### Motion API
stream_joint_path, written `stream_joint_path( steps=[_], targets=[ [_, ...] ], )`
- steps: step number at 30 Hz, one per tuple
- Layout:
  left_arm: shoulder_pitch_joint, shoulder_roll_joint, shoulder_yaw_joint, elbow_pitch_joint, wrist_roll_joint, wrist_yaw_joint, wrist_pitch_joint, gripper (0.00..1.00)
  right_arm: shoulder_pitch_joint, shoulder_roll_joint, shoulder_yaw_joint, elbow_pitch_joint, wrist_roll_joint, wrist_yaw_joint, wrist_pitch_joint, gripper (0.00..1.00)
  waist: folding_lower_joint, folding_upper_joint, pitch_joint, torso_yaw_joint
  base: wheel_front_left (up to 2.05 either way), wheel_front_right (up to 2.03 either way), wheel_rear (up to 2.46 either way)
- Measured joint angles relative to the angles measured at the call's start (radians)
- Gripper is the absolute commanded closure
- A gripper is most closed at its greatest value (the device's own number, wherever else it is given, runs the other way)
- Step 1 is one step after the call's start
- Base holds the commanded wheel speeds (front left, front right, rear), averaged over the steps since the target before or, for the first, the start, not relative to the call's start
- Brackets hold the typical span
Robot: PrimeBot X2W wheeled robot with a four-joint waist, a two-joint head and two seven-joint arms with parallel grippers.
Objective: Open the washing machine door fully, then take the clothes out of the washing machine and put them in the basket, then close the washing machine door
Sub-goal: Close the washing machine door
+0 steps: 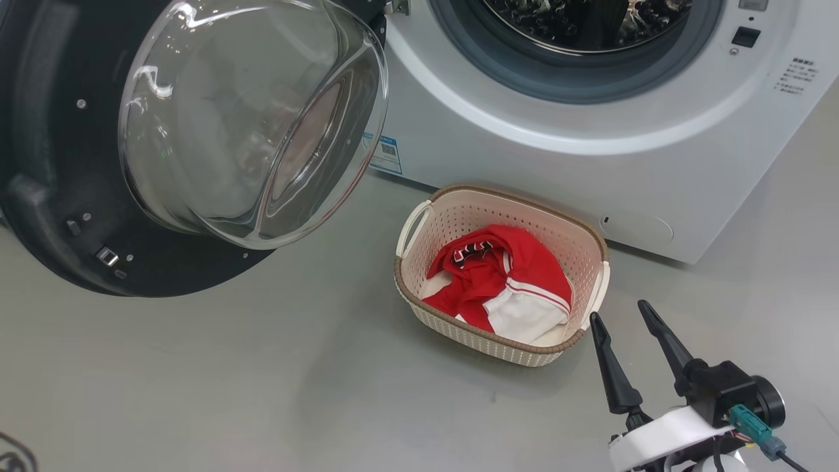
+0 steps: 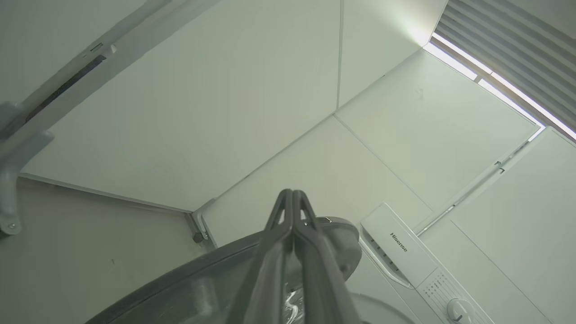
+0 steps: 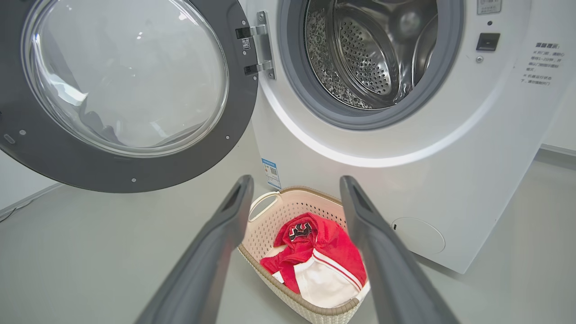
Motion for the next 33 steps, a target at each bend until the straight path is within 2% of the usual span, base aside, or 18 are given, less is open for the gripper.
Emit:
stream_joint_path(
  steps=[6,12,16,19,22,33],
  targets=[
    [-0.032,0.069,0.044,0.128,-0.079,0.042,0.074,1.00,-0.010,-0.018,0.004,-0.007,-0.010,0.004,0.012,0.00,0.0000,0.0000,0.023,-0.007,0.00,0.00,0.00],
    [-0.080,0.082,0.062,0.241,-0.172,0.072,0.142,1.00,-0.015,-0.031,0.008,-0.015,-0.013,0.011,0.024,0.00,0.0000,0.0000,0.043,-0.018,0.00,0.00,0.00],
    [-0.081,0.109,0.056,0.306,-0.176,0.097,0.194,1.00,-0.033,-0.036,0.021,-0.020,-0.020,0.018,0.027,0.00,0.0000,0.0000,0.053,-0.033,0.00,0.00,0.00],
    [-0.082,0.126,0.060,0.341,-0.183,0.098,0.217,1.00,-0.035,-0.040,0.022,-0.024,-0.020,0.021,0.034,0.00,0.0000,0.0000,0.060,-0.045,0.00,0.00,0.00],
    [-0.094,0.126,0.057,0.370,-0.218,0.098,0.244,1.00,-0.038,-0.045,0.020,-0.027,-0.020,0.021,0.034,0.00,0.0000,0.0000,0.068,-0.056,0.00,0.00,0.00],
    [-0.139,0.126,0.020,0.446,-0.242,0.082,0.336,1.00,-0.045,-0.054,0.021,-0.038,-0.020,0.021,0.044,0.00,0.0000,0.0000,0.088,-0.068,0.00,0.00,0.00]
  ],
)
